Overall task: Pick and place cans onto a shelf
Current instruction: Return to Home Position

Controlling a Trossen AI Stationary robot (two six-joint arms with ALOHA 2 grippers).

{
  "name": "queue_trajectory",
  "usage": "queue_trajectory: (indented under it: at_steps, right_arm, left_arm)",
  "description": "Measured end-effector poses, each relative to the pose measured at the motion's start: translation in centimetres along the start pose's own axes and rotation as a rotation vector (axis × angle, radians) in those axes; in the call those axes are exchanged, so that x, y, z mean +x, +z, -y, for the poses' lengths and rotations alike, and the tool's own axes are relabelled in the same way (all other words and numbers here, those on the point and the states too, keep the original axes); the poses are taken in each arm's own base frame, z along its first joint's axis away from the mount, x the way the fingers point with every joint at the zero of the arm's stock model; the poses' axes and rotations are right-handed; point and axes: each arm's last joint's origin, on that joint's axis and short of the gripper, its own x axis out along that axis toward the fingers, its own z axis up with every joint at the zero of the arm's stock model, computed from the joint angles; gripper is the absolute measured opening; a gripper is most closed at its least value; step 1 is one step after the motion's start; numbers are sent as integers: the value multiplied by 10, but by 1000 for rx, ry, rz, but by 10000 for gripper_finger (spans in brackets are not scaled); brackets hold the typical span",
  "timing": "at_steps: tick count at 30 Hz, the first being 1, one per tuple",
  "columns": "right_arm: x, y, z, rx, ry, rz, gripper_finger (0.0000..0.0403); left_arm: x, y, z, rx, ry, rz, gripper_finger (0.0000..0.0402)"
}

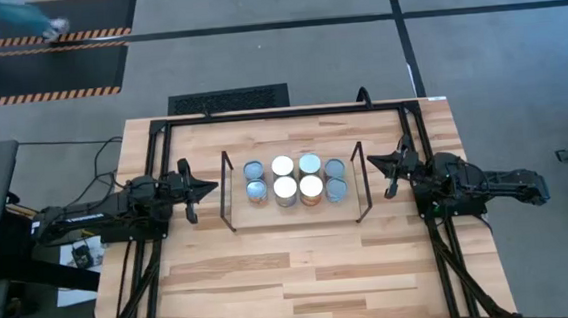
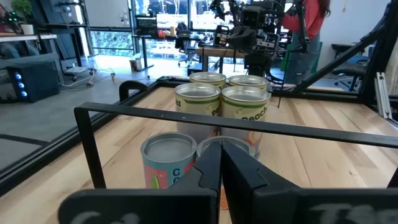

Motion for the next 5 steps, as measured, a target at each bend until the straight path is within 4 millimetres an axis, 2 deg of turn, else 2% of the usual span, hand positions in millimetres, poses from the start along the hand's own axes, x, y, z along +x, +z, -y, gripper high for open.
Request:
queue_trajectory:
  at_steps: [5]
  right_arm:
    - [0,0,0,0,0,0,29]
  left_arm:
    - [0,0,0,0,0,0,0]
